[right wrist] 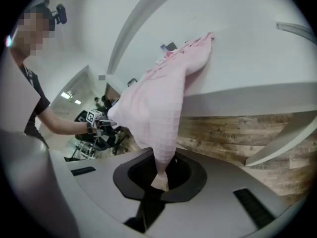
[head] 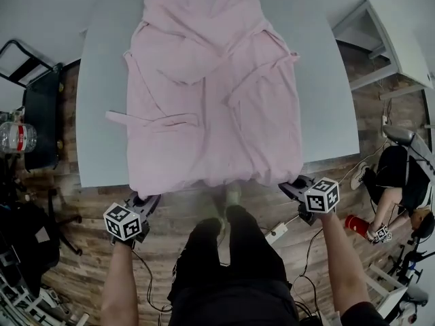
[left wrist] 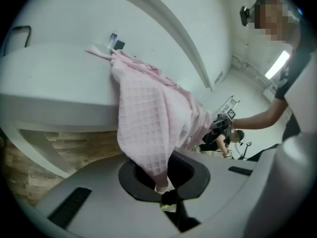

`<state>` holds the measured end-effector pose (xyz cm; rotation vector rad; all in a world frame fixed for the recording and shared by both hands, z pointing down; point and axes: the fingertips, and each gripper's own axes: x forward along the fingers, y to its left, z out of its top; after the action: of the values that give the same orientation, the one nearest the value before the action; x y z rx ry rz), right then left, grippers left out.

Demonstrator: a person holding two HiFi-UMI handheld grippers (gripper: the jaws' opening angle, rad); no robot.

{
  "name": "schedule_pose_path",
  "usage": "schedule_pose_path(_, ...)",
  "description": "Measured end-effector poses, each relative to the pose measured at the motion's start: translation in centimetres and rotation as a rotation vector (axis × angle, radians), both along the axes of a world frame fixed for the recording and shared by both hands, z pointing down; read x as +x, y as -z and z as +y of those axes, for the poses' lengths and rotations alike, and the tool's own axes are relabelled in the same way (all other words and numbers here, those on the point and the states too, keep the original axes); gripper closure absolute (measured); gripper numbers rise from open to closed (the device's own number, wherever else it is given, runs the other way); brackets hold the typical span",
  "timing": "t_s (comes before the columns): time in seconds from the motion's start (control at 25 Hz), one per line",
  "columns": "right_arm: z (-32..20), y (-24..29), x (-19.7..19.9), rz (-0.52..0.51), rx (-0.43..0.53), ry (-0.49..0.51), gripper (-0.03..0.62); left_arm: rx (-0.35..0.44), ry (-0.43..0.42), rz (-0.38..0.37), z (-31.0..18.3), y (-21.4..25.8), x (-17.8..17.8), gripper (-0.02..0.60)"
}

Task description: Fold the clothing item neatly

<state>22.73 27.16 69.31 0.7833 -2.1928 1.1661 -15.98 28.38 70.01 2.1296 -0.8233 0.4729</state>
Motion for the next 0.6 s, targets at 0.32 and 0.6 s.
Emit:
schedule_pose_path(0.32,2.4,9.0,-0.8,-0.205,-0.086,-0.020,0.563,-0.092,-0.112,0.242,3.9,9.2,1.0,0.571)
schedule_pose_path(0.6,3.7,14.4,-0.8,-0.334,-0.146,-0.070,0.563,-0.091,-0.151,0.358,5.8,15.8,1.5,0.571)
